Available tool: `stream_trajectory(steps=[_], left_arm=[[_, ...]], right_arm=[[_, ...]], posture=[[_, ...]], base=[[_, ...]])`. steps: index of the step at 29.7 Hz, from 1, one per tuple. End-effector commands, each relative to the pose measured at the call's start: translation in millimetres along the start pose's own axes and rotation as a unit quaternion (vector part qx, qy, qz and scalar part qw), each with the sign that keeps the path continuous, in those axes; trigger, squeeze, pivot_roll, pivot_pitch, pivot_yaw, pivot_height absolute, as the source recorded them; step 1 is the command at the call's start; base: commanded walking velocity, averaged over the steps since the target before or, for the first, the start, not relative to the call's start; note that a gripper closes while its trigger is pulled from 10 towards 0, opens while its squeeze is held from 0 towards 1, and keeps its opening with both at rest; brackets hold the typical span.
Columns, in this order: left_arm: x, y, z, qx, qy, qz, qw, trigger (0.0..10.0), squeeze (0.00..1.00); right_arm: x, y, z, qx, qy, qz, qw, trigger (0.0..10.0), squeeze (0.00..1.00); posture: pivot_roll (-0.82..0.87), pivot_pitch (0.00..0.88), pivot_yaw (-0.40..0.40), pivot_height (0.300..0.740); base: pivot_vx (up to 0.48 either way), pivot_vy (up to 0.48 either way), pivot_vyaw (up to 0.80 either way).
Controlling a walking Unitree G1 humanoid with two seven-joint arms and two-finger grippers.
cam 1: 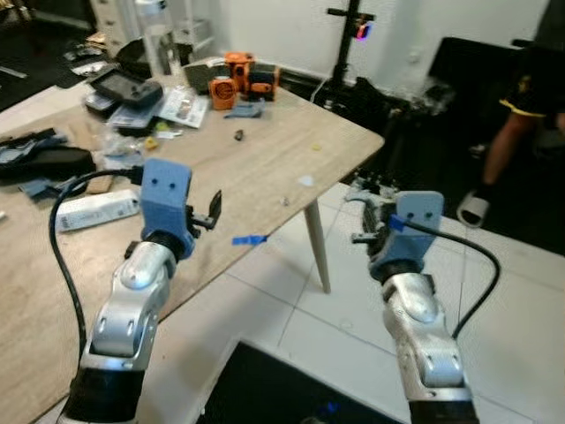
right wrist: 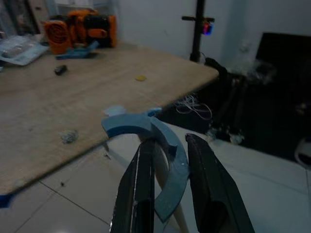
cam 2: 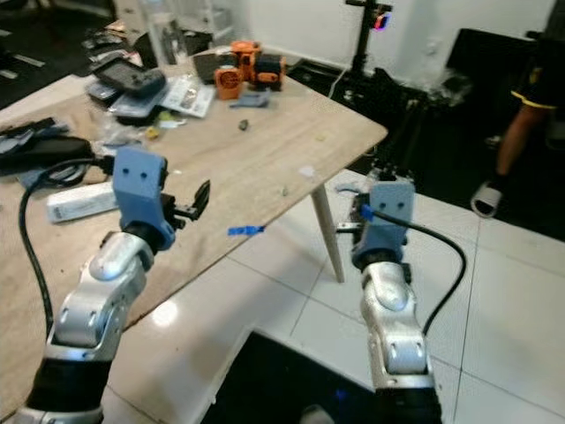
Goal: Picking trash to rubbish bin
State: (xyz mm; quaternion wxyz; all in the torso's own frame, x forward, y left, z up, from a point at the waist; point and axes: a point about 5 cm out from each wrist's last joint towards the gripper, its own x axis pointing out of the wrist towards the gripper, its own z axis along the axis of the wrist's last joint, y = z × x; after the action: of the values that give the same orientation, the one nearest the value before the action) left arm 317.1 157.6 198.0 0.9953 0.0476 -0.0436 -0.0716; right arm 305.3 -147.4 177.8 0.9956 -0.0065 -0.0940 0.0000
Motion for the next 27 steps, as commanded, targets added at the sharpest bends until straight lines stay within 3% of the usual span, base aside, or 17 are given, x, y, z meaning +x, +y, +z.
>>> stream_trajectory(steps=[1,13,27], left_arm=[[0.4,-2.0,-1,-0.002,0.001,-0.002,1.000,10.0,0.00],[0.1,-5.1,-7,0.019,0.018,-0.009,1.000,10.0,0.00],[4.8,-2.3,-3,0.013,0.017,-0.011,1.000,10.0,0.00]], right_arm=[[-1.6,-3.0,-5,0.000,0.008,-0.006,1.000,10.0,0.00],[-4.0,0.7,-14,0.010,0.022,-0.005,1.000,10.0,0.00],[-4.1,5.4,-15,0.017,0.024,-0.004,1.000,10.0,0.00]], posture=[[-0.01,0.119,0.061,0.740],[0.00,0.107,0.055,0.740],[0.01,0.116,0.064,0.740]], base=[[0.000,0.000,-0.80],[0.000,0.000,-0.80],[0.000,0.000,-0.80]])
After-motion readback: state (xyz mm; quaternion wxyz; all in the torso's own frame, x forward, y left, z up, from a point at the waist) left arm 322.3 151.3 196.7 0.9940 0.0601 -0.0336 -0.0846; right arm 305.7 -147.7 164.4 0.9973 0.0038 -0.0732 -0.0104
